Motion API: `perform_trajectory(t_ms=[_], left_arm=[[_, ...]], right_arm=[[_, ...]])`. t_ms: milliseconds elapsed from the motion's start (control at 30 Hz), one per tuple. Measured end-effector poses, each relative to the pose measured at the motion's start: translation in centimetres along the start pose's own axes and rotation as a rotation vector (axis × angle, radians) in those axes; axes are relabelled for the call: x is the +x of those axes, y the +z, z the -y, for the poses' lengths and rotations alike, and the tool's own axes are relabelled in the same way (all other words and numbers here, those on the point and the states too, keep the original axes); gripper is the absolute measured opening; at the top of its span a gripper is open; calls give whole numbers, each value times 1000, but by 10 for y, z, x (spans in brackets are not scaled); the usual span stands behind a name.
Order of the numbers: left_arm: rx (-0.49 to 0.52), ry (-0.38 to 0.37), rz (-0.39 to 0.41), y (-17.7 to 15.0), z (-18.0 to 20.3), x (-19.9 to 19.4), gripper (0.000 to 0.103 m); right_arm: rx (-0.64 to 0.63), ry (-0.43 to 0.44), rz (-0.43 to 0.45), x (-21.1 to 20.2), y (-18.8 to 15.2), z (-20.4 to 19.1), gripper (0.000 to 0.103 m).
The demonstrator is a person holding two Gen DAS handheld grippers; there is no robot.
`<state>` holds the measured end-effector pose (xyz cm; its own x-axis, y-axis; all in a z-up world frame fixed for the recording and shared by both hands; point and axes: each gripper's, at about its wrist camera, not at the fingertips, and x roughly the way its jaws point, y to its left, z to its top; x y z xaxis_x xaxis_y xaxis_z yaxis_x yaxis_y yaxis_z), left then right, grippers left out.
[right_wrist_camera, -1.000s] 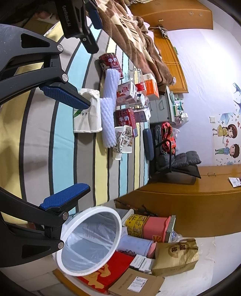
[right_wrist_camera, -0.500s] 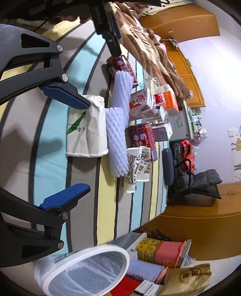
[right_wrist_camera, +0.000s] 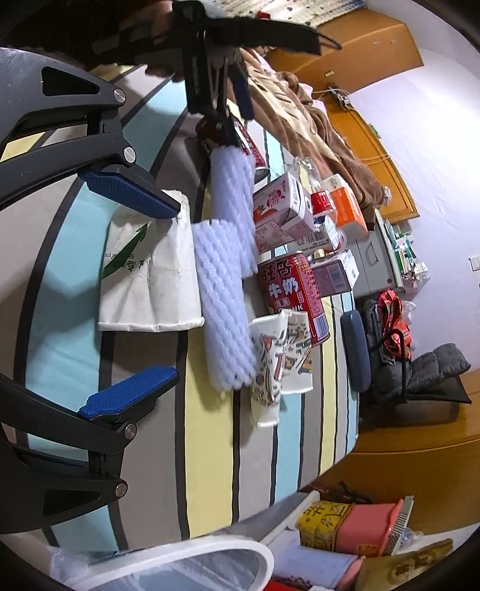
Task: Collect trash
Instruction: 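Grasp the red milk can with the left gripper while the right grasps the white tissue packet, then carry the can and tissue packet to the wastebasket and open both grippers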
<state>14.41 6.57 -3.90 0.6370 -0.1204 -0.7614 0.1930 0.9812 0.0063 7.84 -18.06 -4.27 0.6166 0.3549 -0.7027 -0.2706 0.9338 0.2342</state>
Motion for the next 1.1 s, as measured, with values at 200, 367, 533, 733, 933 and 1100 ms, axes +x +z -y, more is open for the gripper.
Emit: perform_trajectory(t_ms=[200, 367, 533, 733, 933, 1100], left_arm=[[4, -47, -56, 1, 2, 15, 81], [1, -60, -64, 2, 3, 16, 75], [4, -77, -63, 2, 5, 14, 68], [21, -169, -62, 2, 14, 6, 67], [2, -160, -47, 17, 9, 12, 77], [23, -150, -72, 18, 17, 20, 77]], right_arm=[[26, 77, -18, 2, 0, 0, 76], [33, 124, -18, 1, -1, -2, 57], [28, 133, -4, -5, 1, 0, 29], [46, 148, 20, -10, 0, 5, 18], [74, 103, 67, -23, 1, 12, 14], [87, 57, 96, -31, 1, 19, 13]])
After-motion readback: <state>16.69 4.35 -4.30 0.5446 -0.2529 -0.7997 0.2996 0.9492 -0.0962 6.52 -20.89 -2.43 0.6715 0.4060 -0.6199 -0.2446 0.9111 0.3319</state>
